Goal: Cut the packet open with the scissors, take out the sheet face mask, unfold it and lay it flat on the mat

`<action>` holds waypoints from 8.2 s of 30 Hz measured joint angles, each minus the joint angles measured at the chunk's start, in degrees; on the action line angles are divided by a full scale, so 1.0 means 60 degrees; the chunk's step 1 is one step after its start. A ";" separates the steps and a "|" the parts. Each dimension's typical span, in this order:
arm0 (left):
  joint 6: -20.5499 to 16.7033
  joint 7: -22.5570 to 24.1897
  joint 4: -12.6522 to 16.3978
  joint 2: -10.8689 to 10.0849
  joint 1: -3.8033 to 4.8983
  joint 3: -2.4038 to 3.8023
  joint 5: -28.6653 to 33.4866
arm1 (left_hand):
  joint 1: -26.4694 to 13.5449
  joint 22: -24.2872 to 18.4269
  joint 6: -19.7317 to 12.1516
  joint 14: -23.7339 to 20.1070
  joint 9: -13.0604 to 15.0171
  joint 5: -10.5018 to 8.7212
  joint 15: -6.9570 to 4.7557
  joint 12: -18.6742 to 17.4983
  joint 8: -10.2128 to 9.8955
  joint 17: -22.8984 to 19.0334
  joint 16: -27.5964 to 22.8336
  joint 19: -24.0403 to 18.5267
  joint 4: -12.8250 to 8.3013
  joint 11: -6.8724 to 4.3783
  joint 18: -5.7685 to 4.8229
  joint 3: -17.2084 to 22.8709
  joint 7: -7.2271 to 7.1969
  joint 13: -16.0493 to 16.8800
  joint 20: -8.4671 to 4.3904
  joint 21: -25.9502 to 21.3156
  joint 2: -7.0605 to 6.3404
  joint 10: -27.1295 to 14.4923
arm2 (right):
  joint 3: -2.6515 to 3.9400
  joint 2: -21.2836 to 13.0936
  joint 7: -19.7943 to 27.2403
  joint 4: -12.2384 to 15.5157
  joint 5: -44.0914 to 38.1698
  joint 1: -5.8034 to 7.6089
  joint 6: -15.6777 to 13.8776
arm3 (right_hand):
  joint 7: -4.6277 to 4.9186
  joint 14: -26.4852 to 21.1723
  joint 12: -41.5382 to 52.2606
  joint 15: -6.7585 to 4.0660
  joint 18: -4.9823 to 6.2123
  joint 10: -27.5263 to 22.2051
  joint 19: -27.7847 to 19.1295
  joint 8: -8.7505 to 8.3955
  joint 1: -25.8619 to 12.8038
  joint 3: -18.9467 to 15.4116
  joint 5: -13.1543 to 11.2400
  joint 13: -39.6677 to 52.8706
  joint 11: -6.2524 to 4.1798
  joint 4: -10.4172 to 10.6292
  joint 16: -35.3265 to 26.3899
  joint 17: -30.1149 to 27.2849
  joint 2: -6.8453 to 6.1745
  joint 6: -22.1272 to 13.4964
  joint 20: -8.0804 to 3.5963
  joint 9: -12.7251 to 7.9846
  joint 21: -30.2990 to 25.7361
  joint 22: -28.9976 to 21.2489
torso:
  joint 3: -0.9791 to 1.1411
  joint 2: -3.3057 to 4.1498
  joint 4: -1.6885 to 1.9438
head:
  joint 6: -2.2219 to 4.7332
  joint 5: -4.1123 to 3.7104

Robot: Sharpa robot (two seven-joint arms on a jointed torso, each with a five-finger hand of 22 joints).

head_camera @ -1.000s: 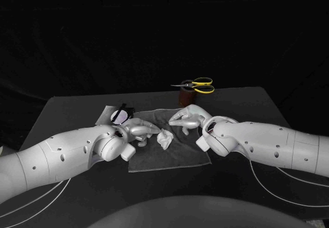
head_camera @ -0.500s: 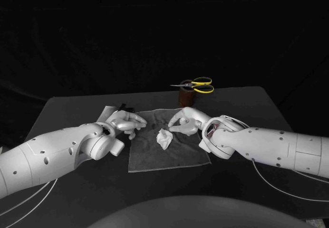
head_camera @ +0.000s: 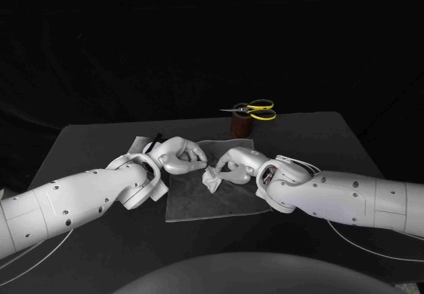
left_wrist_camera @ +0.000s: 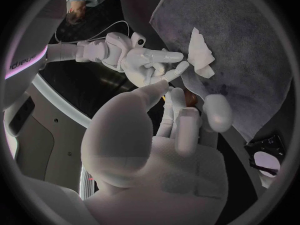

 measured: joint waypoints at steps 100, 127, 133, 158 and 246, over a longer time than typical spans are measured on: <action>0.0597 -0.2874 -0.0943 0.1194 -0.0011 -0.0172 -0.3431 | -0.0253 0.1397 0.0447 0.0095 -0.0834 -0.0001 -0.0179 0.1015 -0.0016 0.0048 0.0329 0.1092 0.1857 -0.0236 -0.0299 0.1399 -0.0252 0.2809 -0.0192 0.0810 0.1057 0.1970 | -0.0024 0.0243 -0.0934 -0.0279 -0.0858 -0.0103 0.0720 | -0.0048 -0.0050 -0.0071 0.0048 -0.0012 -0.0017 -0.0035 -0.0075 -0.0002 0.0052 0.0002 -0.0003 -0.0018 -0.0051 0.0014 0.0004 0.0001 0.0251 0.0032 -0.0073 0.0000 -0.0028 | -0.0016 -0.0001 0.0004 | 0.0000 -0.0058; 0.0069 -0.2807 -0.1026 0.0824 -0.0008 -0.0125 -0.2636 | -0.0434 0.1389 0.0427 0.0094 -0.0577 -0.0037 -0.0177 0.0971 0.0143 0.0048 0.0326 0.1127 0.1410 -0.0232 -0.0300 0.2054 -0.0242 0.2820 -0.0226 0.0803 0.0820 0.1967 | -0.0022 0.0229 -0.0941 -0.0284 -0.0929 -0.0101 0.0751 | -0.0064 -0.0050 -0.0091 0.0049 -0.0013 -0.0018 -0.0035 -0.0075 -0.0002 0.0051 0.0002 -0.0008 -0.0019 -0.0051 -0.0017 0.0000 0.0001 0.0264 0.0032 -0.0068 -0.0038 -0.0032 | 0.0000 -0.0002 -0.0003 | 0.0000 -0.0046; -0.0028 -0.2731 -0.0980 0.0721 -0.0009 -0.0123 -0.2379 | -0.0433 0.1389 0.0414 0.0094 -0.0579 -0.0006 -0.0177 0.0971 0.0143 0.0048 0.0325 0.1127 0.1410 -0.0231 -0.0299 0.2054 -0.0253 0.2797 -0.0226 0.0802 0.0821 0.1966 | -0.0024 0.0223 -0.0937 -0.0284 -0.0929 -0.0102 0.0734 | -0.0067 -0.0051 -0.0092 0.0049 -0.0013 -0.0018 -0.0035 -0.0075 -0.0002 0.0051 0.0002 -0.0006 -0.0019 -0.0051 -0.0011 0.0001 0.0001 0.0265 0.0032 -0.0068 -0.0037 -0.0032 | 0.0001 -0.0005 0.0004 | 0.0000 -0.0041; 0.0646 -0.1998 -0.1103 0.0606 -0.0006 -0.0123 0.1733 | -0.1185 0.1052 0.0143 0.0058 -0.0682 0.0037 -0.0141 0.0478 0.0145 0.0048 0.0298 0.0852 0.2178 -0.0082 -0.0299 0.2056 -0.0049 0.2021 -0.0122 0.0646 0.1052 0.1437 | -0.0045 0.0193 0.0938 -0.0285 0.0456 -0.0114 -0.1277 | 0.0030 -0.0048 -0.0513 0.0114 0.0086 -0.0015 -0.0533 -0.0349 -0.0117 0.0202 0.0002 -0.0006 0.0053 -0.0089 -0.0073 0.0009 -0.0010 0.0166 0.0083 -0.0193 -0.0692 -0.0460 | 0.0001 -0.0001 -0.0002 | 0.0000 0.0037; 0.1622 -0.2018 -0.1093 0.0496 -0.0001 -0.0119 0.3566 | -0.1039 0.0976 -0.0074 0.0058 -0.0839 0.0034 -0.0141 0.0442 0.0345 0.0048 0.0245 0.0782 0.1915 -0.0080 -0.0300 0.1105 -0.0039 0.1948 -0.0121 0.0571 0.1146 0.1131 | -0.0036 0.1148 0.0297 -0.0940 -0.0193 -0.0358 -0.1921 | -0.0312 0.0010 -0.0506 -0.0048 0.0151 -0.0015 -0.0604 -0.0085 0.0050 0.0570 -0.0059 -0.0007 -0.0155 0.0329 -0.0140 0.0009 0.0580 0.0956 -0.0048 -0.0035 -0.0942 -0.0436 | -0.0009 0.0000 0.0004 | 0.0000 0.0088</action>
